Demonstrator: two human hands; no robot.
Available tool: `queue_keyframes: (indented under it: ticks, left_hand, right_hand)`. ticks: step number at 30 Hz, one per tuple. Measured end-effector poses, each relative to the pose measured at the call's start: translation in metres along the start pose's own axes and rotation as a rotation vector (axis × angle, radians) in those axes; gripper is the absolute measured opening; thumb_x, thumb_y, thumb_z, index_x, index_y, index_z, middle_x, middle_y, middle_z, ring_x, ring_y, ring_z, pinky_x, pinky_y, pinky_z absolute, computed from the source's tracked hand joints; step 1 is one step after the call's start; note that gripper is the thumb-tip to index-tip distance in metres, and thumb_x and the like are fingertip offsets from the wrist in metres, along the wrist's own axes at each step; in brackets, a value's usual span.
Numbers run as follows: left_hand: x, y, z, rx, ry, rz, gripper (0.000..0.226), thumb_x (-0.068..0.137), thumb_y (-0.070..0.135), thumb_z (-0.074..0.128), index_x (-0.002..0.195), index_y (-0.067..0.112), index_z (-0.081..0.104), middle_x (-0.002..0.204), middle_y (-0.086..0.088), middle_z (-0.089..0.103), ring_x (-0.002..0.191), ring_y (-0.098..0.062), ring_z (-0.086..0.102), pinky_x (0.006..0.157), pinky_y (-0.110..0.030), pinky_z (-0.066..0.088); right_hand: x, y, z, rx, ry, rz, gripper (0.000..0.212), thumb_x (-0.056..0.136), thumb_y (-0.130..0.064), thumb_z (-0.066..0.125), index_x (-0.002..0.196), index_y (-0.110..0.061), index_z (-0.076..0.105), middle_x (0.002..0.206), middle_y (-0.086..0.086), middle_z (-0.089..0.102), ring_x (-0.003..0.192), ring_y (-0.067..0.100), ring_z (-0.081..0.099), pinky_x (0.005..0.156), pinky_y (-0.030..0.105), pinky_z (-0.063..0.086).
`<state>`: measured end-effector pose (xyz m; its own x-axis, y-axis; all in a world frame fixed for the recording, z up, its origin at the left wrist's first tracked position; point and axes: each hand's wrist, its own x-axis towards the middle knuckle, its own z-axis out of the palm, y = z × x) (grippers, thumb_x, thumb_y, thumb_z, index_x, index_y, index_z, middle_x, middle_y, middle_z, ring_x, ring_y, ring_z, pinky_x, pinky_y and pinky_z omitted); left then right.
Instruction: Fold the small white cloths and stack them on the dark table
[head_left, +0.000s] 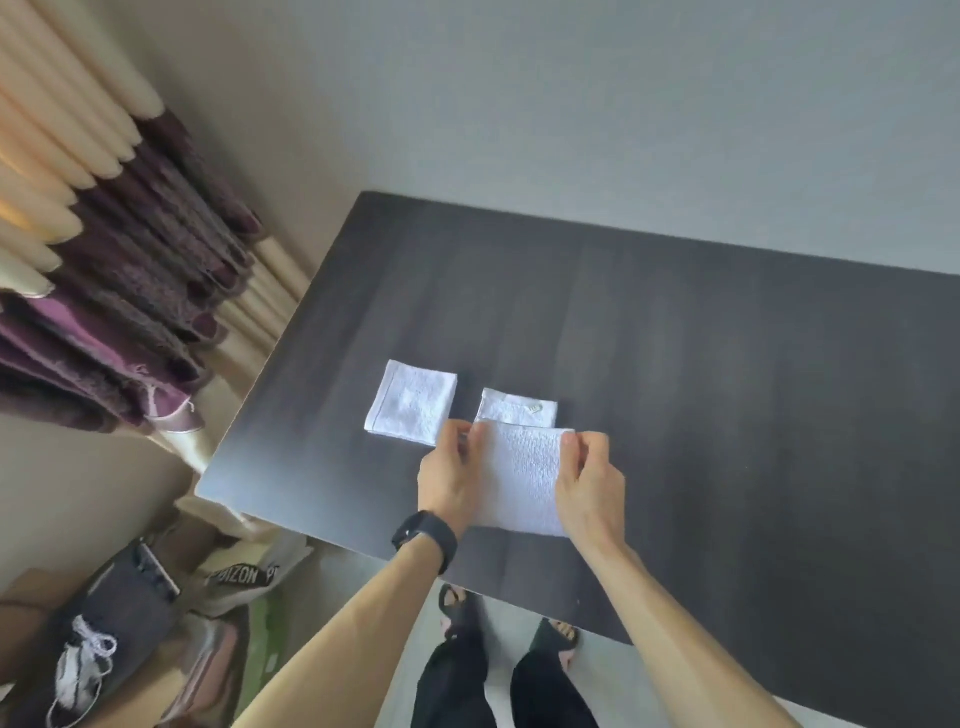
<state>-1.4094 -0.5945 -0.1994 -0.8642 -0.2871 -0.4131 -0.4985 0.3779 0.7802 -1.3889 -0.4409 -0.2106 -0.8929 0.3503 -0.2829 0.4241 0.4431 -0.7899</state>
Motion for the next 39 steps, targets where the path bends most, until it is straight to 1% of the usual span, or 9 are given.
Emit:
queue_keyframes:
  ticks: [5, 10, 14, 19, 26, 32, 34, 36, 39]
  left_hand:
    - [0.063, -0.017, 0.018, 0.143, -0.093, 0.010, 0.030, 0.099, 0.055, 0.038, 0.093, 0.027, 0.049, 0.079, 0.010, 0.056, 0.072, -0.012, 0.053, 0.059, -0.028, 0.039]
    - [0.110, -0.029, 0.028, 0.277, -0.189, 0.047, 0.026, 0.103, 0.046, 0.031, 0.100, 0.023, 0.043, 0.081, 0.005, 0.057, 0.072, -0.017, 0.055, 0.058, -0.030, 0.039]
    - [0.135, -0.033, 0.038, 0.332, -0.244, 0.028, 0.022, 0.103, 0.043, 0.030, 0.100, 0.024, 0.041, 0.082, -0.001, 0.060, 0.071, -0.021, 0.055, 0.059, -0.032, 0.040]
    - [0.150, -0.043, 0.047, 0.481, -0.254, 0.069, 0.017, 0.104, 0.035, 0.027, 0.105, 0.022, 0.038, 0.079, -0.001, 0.058, 0.071, -0.026, 0.055, 0.059, -0.033, 0.037]
    - [0.158, -0.044, 0.049, 0.573, -0.222, 0.148, 0.021, 0.105, 0.040, 0.024, 0.099, 0.022, 0.035, 0.066, 0.008, 0.051, 0.062, -0.023, 0.051, 0.059, -0.033, 0.037]
    - [0.161, -0.033, 0.052, 0.613, -0.194, 0.114, 0.031, 0.103, 0.048, 0.028, 0.095, 0.021, 0.041, 0.065, 0.005, 0.054, 0.062, -0.025, 0.054, 0.059, -0.032, 0.041]
    - [0.160, -0.031, 0.050, 0.605, -0.189, 0.122, 0.031, 0.102, 0.050, 0.028, 0.095, 0.023, 0.040, 0.072, 0.006, 0.056, 0.066, -0.026, 0.056, 0.060, -0.033, 0.043]
    - [0.155, -0.032, 0.047, 0.580, -0.152, 0.179, 0.028, 0.101, 0.052, 0.032, 0.101, 0.025, 0.041, 0.090, 0.007, 0.057, 0.077, -0.026, 0.059, 0.061, -0.035, 0.045]
    - [0.143, -0.050, 0.040, 0.679, -0.081, 0.583, 0.034, 0.097, 0.046, 0.046, 0.119, 0.020, 0.050, 0.120, 0.000, 0.055, 0.099, -0.026, 0.058, 0.068, -0.039, 0.051]
  right_hand:
    - [0.045, 0.014, 0.039, -0.076, 0.005, 0.092, 0.028, 0.103, -0.044, 0.030, 0.099, -0.021, 0.045, 0.077, -0.002, 0.061, 0.075, 0.026, 0.059, 0.067, 0.043, 0.049]
    - [0.075, 0.025, 0.071, -0.185, 0.020, 0.164, 0.027, 0.105, -0.040, 0.027, 0.098, -0.019, 0.042, 0.070, -0.001, 0.058, 0.070, 0.026, 0.056, 0.060, 0.039, 0.042]
    - [0.092, 0.029, 0.085, -0.269, 0.068, 0.194, 0.027, 0.105, -0.040, 0.026, 0.098, -0.019, 0.041, 0.068, -0.003, 0.056, 0.067, 0.025, 0.054, 0.060, 0.038, 0.040]
    - [0.105, 0.036, 0.097, -0.332, 0.100, 0.213, 0.025, 0.105, -0.040, 0.028, 0.097, -0.019, 0.040, 0.066, -0.004, 0.054, 0.066, 0.028, 0.053, 0.057, 0.036, 0.037]
    - [0.110, 0.041, 0.106, -0.337, 0.164, 0.220, 0.025, 0.104, -0.041, 0.031, 0.094, -0.020, 0.040, 0.065, -0.004, 0.054, 0.061, 0.026, 0.051, 0.053, 0.034, 0.032]
    - [0.113, 0.041, 0.104, -0.382, 0.165, 0.257, 0.028, 0.102, -0.045, 0.031, 0.091, -0.022, 0.039, 0.071, -0.006, 0.057, 0.068, 0.029, 0.056, 0.061, 0.036, 0.041]
    - [0.113, 0.039, 0.102, -0.387, 0.173, 0.277, 0.028, 0.101, -0.048, 0.033, 0.092, -0.023, 0.042, 0.081, -0.007, 0.058, 0.073, 0.028, 0.057, 0.064, 0.037, 0.042]
    - [0.108, 0.040, 0.100, -0.346, 0.244, 0.257, 0.023, 0.099, -0.046, 0.040, 0.097, -0.024, 0.046, 0.094, -0.008, 0.055, 0.084, 0.024, 0.055, 0.066, 0.037, 0.044]
    - [0.088, 0.046, 0.101, -0.357, 0.351, 0.023, 0.022, 0.097, -0.033, 0.051, 0.112, -0.017, 0.056, 0.114, -0.001, 0.057, 0.104, 0.021, 0.052, 0.078, 0.038, 0.049]
